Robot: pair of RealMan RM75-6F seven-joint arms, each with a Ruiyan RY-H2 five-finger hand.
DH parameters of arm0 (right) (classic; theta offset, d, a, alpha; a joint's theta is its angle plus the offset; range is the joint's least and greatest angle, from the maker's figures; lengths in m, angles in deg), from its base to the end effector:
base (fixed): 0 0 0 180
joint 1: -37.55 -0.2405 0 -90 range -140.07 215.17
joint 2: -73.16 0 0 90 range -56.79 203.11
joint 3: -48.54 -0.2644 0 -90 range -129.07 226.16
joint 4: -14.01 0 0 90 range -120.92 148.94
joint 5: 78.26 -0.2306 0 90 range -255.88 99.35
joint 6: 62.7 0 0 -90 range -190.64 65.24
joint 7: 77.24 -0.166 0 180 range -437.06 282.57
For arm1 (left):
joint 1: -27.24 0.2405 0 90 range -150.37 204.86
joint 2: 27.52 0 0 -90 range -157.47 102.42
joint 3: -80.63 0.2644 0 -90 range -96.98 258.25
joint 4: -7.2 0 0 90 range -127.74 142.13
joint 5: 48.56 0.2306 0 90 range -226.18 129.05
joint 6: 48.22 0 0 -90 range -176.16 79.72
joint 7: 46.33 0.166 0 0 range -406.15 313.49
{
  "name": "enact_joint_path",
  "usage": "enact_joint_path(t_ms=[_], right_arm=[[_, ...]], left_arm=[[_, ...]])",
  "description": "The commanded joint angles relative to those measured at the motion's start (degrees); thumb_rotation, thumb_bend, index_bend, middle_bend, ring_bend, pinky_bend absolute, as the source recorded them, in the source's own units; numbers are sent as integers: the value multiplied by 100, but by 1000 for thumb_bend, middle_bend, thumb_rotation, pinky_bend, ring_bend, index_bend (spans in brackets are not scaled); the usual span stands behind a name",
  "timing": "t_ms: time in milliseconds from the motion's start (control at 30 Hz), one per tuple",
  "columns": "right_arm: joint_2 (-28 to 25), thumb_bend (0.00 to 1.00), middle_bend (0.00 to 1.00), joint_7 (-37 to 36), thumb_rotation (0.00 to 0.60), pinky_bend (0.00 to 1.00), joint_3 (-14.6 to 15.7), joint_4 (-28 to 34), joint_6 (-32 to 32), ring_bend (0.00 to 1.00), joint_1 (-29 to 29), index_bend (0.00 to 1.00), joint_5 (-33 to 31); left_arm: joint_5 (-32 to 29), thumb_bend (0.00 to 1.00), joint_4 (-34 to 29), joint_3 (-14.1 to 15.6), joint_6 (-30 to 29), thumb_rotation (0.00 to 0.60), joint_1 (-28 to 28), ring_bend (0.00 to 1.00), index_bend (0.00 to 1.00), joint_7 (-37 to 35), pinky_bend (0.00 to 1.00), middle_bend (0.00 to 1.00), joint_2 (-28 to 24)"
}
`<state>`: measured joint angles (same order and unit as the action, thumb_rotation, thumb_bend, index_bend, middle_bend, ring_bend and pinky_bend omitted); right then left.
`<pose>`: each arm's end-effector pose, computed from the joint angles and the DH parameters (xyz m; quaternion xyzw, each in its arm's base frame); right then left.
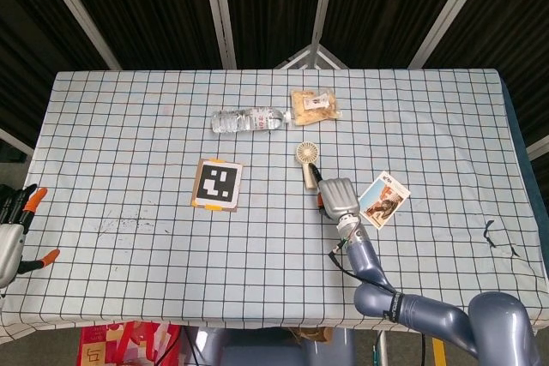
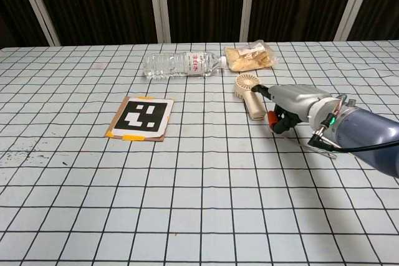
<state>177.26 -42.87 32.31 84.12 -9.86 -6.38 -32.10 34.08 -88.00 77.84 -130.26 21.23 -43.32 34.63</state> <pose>-0.1632 -0.3930 -0.1072 0.7024 -0.4405 0.2901 0.4780 -0.3268 0.2106 0.1454 -0.5991 -0.3992 -0.3593 0.5938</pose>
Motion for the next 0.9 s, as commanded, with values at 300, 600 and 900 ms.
enact_joint_path(t_ms=[300, 600, 900], right_arm=[[93, 800, 820, 80, 600, 924, 204, -63, -1, 878, 29, 0, -185], [84, 800, 820, 80, 600, 924, 175, 125, 177, 876, -16, 0, -132], [-341, 800, 521, -672, 600, 621, -106, 806, 1050, 515, 54, 0, 1102]], left_arm=[[0, 88, -7, 0, -1, 600, -5, 0, 0, -13, 0, 0, 0], [-32, 88, 10, -18, -13, 600, -6, 0, 0, 9, 0, 0, 10], [-51, 88, 28, -40, -61, 600, 3, 0, 0, 48, 0, 0, 35]])
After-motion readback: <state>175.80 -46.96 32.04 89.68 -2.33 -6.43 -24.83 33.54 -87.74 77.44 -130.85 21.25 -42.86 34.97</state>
